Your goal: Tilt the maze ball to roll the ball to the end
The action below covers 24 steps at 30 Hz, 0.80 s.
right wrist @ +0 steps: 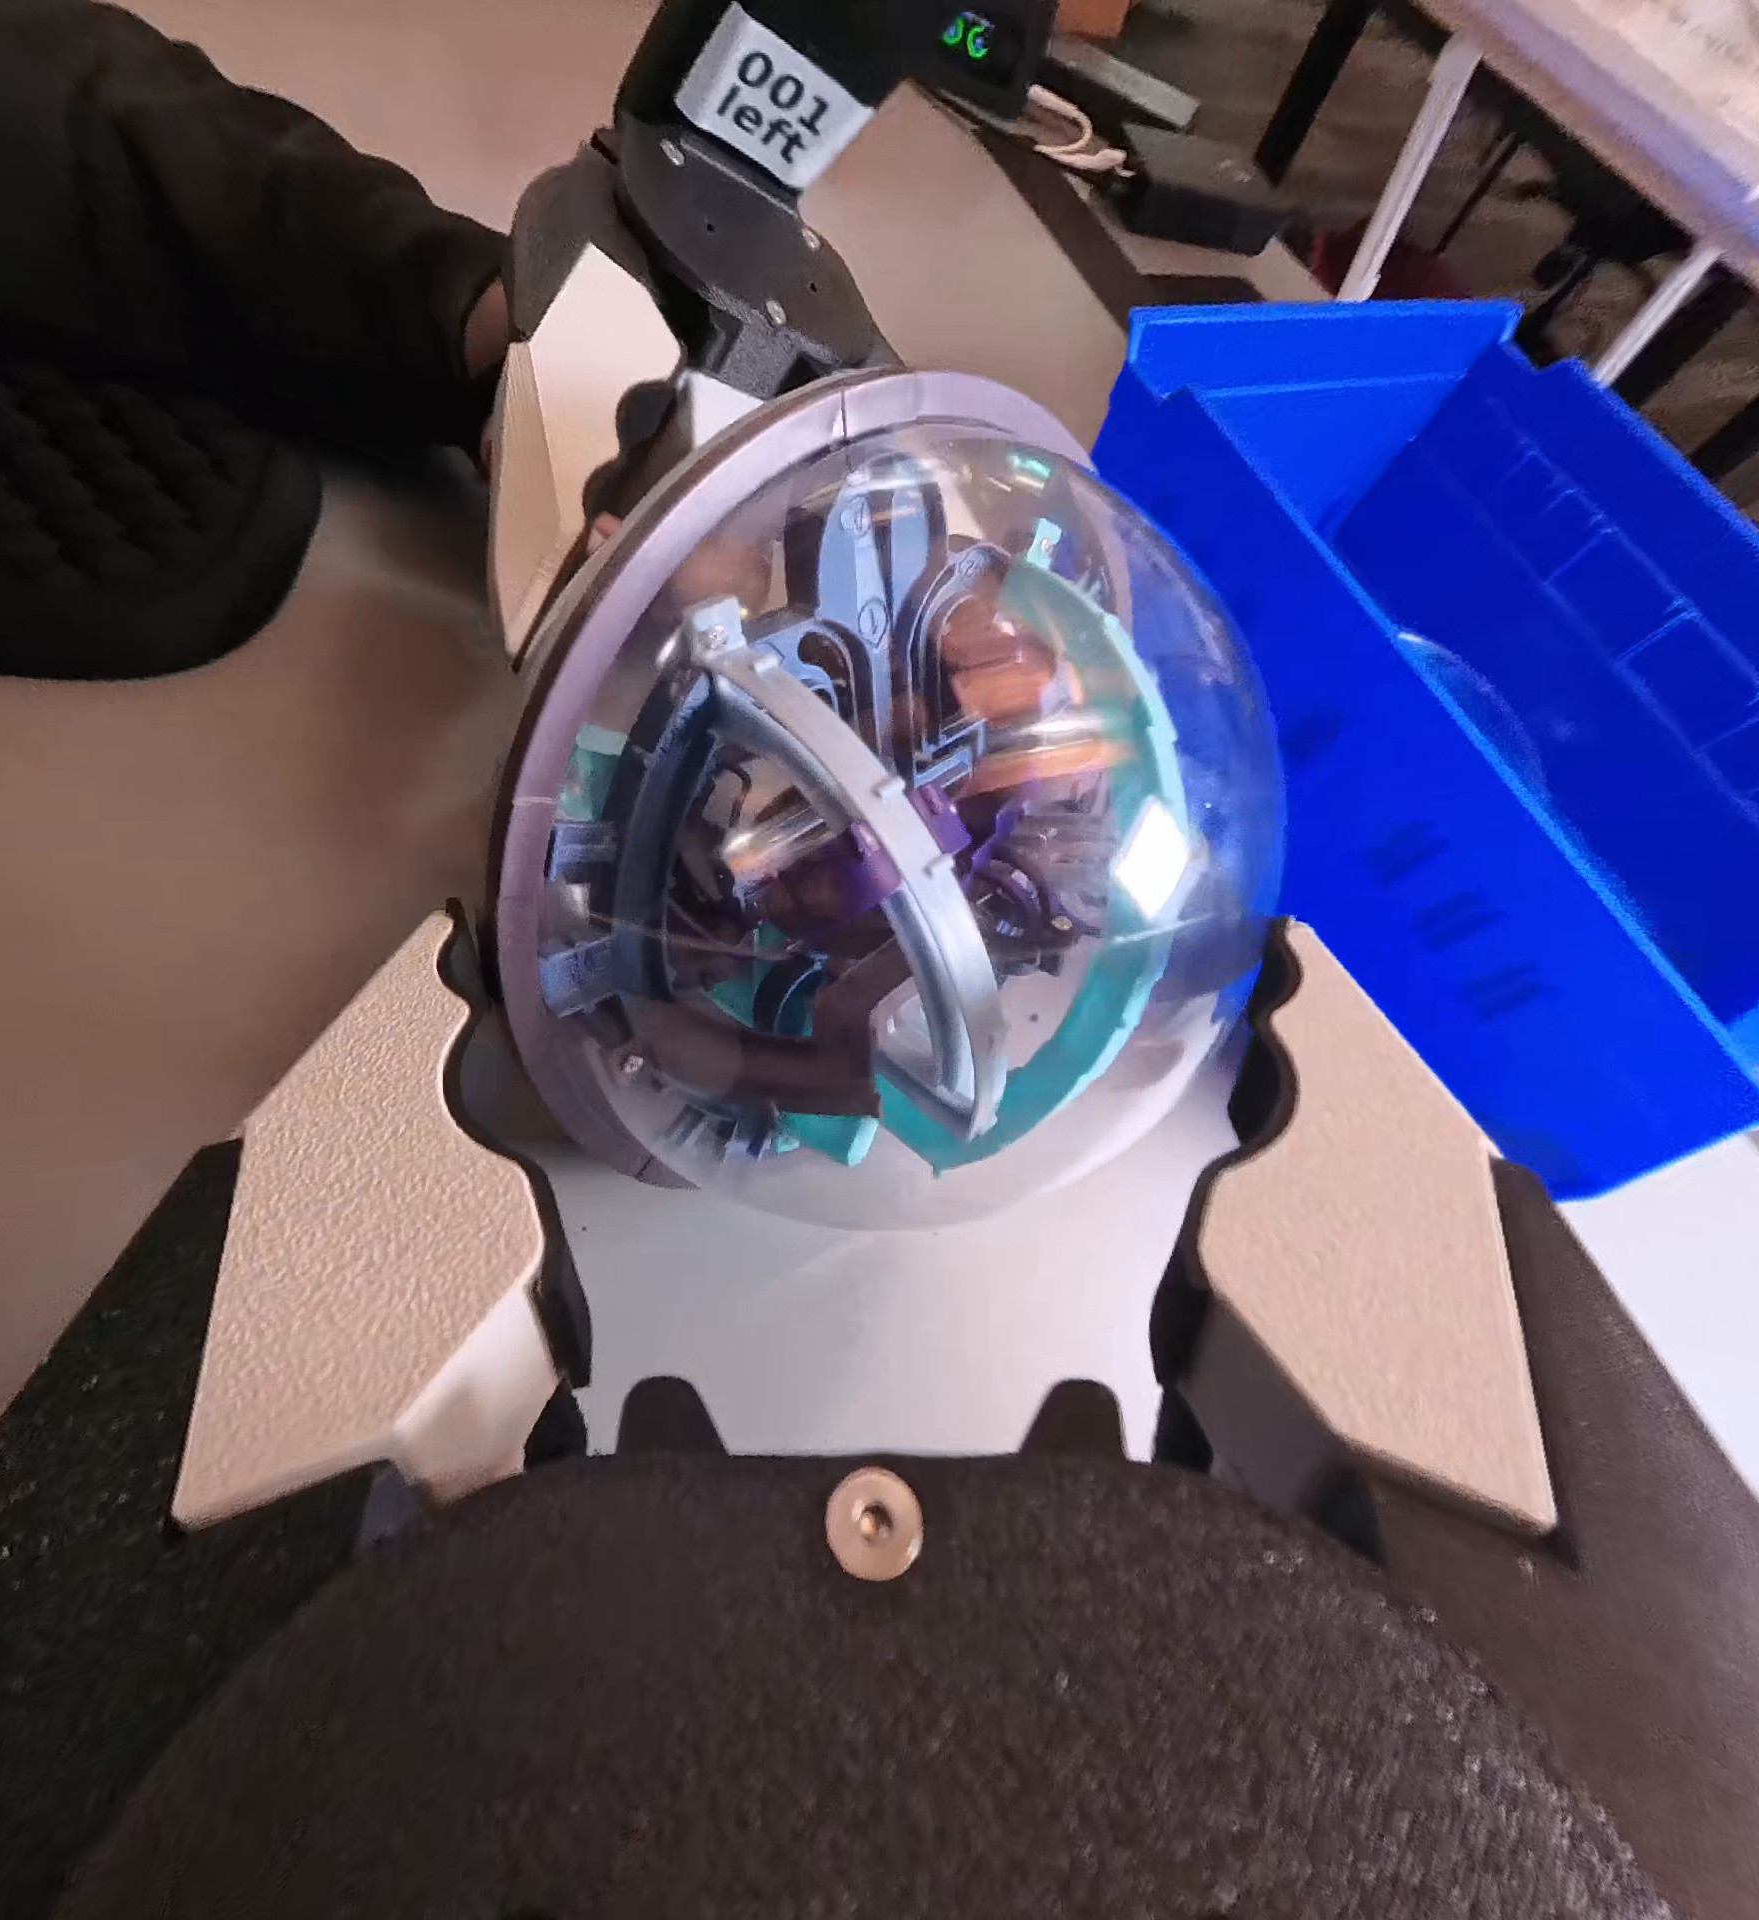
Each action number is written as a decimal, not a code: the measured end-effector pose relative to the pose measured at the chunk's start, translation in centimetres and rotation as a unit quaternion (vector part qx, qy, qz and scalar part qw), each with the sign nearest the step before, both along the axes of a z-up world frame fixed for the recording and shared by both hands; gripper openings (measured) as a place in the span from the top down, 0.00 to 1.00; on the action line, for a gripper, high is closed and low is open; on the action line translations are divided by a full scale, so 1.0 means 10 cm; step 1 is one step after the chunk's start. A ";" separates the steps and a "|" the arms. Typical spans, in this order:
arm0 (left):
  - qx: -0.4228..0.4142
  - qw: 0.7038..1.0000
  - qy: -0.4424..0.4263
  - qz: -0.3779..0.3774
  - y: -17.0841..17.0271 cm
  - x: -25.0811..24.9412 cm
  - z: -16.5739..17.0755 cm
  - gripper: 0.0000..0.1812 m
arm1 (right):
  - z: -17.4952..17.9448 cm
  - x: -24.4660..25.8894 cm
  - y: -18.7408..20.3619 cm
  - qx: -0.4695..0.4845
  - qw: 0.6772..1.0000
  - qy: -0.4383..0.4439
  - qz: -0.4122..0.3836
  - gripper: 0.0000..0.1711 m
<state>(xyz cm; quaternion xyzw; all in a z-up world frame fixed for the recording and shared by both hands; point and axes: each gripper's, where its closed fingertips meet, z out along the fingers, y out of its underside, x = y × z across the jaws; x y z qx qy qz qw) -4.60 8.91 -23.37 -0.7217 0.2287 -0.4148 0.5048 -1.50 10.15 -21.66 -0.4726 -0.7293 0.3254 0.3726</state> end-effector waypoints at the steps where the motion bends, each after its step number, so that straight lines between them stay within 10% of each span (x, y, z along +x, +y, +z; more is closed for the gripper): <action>1: -0.015 1.000 -0.005 -0.004 -0.01 0.01 -0.02 0.24 | 0.02 0.00 0.00 -0.016 1.000 -0.009 0.006 0.18; 12: -0.008 0.999 0.050 0.009 0.02 0.05 -0.12 0.21 | 0.09 -0.06 0.09 -0.132 0.989 -0.061 0.010 0.19; 24: 0.160 0.977 0.120 0.068 0.02 -0.17 0.37 0.24 | 0.13 -0.37 -0.04 -0.045 0.981 -0.178 0.062 0.20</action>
